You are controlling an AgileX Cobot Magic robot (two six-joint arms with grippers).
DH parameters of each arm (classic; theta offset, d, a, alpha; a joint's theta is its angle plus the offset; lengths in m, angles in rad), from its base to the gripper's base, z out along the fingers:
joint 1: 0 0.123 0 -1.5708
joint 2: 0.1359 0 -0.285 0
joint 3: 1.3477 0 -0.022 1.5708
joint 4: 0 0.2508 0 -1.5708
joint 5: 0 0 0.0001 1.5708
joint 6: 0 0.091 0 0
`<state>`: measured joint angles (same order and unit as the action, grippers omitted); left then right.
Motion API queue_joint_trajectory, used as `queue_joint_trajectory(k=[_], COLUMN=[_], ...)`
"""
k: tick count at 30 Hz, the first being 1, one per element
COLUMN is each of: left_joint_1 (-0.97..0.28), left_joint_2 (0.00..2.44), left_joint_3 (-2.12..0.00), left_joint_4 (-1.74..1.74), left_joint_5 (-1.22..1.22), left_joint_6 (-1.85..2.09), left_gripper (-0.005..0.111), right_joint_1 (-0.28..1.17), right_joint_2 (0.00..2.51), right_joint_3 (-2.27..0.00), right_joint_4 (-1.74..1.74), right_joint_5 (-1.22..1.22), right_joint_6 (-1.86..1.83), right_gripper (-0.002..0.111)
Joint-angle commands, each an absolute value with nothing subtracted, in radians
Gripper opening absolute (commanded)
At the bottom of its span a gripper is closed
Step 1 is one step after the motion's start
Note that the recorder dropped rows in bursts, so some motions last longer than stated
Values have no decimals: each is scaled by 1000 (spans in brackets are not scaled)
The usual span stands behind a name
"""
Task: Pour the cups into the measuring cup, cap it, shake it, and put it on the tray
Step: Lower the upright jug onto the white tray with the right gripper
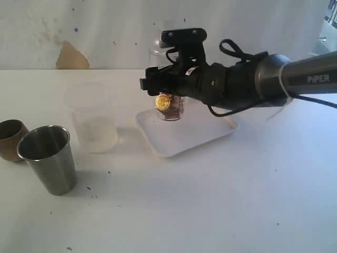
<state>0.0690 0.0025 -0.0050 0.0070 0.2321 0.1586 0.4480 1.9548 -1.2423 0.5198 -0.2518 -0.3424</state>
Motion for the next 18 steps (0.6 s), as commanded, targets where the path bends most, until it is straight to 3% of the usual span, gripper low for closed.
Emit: queue_joint_trajectory(k=[1,15,18], left_joint_1=[68,68,68], left_joint_2=[0,0,0], left_joint_3=[0,0,0], left_joint_4=[8,8,8], left_joint_5=[232,232,232], left_joint_6=[158,158,158], left_gripper=[0,0,0], right_joint_1=[439,439,439], right_joint_2=[1924,2005,2037], right_joint_3=[-1128,-1056,-1056], right_joint_4=[462,356,322], right_joint_5=[-482,-674,-735], right_joint_6=[-336,-235,-197], right_gripper=[0,0,6])
